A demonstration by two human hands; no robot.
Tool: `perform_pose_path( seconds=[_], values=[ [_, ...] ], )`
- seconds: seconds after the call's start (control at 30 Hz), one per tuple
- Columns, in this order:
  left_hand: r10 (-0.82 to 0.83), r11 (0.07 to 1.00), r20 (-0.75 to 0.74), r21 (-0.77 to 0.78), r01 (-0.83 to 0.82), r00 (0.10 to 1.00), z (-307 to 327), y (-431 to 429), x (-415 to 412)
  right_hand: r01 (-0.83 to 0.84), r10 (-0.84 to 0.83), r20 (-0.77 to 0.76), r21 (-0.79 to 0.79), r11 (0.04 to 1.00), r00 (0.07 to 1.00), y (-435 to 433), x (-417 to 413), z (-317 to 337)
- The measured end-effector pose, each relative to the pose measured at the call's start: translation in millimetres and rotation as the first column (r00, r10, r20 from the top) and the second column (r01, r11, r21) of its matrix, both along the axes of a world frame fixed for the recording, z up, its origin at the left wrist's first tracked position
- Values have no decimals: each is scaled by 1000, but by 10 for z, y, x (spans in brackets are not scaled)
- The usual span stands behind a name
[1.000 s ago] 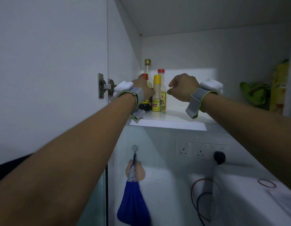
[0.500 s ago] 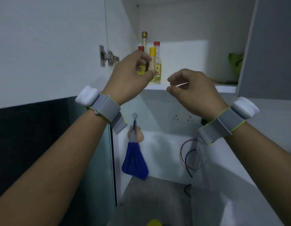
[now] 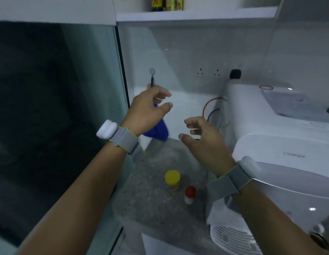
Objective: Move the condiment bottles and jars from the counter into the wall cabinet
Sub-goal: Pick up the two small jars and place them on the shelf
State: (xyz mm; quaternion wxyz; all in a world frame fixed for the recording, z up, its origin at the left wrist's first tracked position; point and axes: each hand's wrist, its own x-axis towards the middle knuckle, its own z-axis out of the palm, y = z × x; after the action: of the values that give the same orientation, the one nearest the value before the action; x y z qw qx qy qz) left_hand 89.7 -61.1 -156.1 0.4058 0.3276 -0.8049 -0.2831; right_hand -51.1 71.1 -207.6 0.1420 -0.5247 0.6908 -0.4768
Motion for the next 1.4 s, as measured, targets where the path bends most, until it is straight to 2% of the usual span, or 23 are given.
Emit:
perform_pose_path(
  seconds=[0.23,0.37,0.5,0.63,0.7,0.77,0.87,0.93,0.97,1.0,1.07,1.13,1.2,1.3,1.33,1.4],
  values=[
    [-34,983,179,182,1,983,-1218,-37,-59,11,-33,101,216,976,994,31,82,-1047],
    [-91,943,321,332,-22,943,-1972,-68,-76,87,-113,56,338,937,992,-41,75,-1623],
    [-105,926,423,372,-66,900,-2521,-137,-121,251,-286,51,350,902,957,-140,92,-2162],
    [-112,911,456,403,-93,883,-2887,-231,-178,366,-466,146,434,823,873,-256,165,-2576],
    [-91,910,472,397,-119,877,-3019,-286,-215,497,-567,82,389,776,820,-344,160,-2825],
    [-91,897,471,422,-133,877,-3151,-350,-260,509,-592,76,430,746,802,-405,107,-3047],
    [-112,871,462,471,-136,880,-3385,-453,-348,473,-573,76,481,738,816,-451,13,-3175],
    [-119,809,417,567,-156,901,-3497,-521,-445,495,-600,82,481,723,796,-501,-62,-3241],
    [-145,746,349,653,-130,926,-3535,-544,-481,478,-584,89,483,734,807,-529,-89,-3254],
    [-146,725,279,683,-89,949,-3542,-541,-519,446,-556,98,489,750,826,-550,-108,-3253],
    [-14,646,161,754,-114,987,-3570,-574,-586,414,-530,115,496,764,840,-580,-153,-3276],
    [59,567,48,820,-73,997,-3566,-582,-653,423,-545,110,511,748,831,-631,-182,-3324],
    [98,559,-24,828,-35,995,-3548,-587,-653,439,-564,107,517,735,819,-658,-177,-3366],
    [94,599,9,798,-64,996,-3604,-612,-654,456,-589,106,530,715,801,-638,-182,-3426],
    [100,584,16,809,-71,995,-3685,-643,-666,463,-594,104,526,713,798,-628,-185,-3451],
    [111,488,-20,872,-37,994,-3847,-733,-673,463,-596,108,525,714,796,-617,-184,-3488]
  ],
)
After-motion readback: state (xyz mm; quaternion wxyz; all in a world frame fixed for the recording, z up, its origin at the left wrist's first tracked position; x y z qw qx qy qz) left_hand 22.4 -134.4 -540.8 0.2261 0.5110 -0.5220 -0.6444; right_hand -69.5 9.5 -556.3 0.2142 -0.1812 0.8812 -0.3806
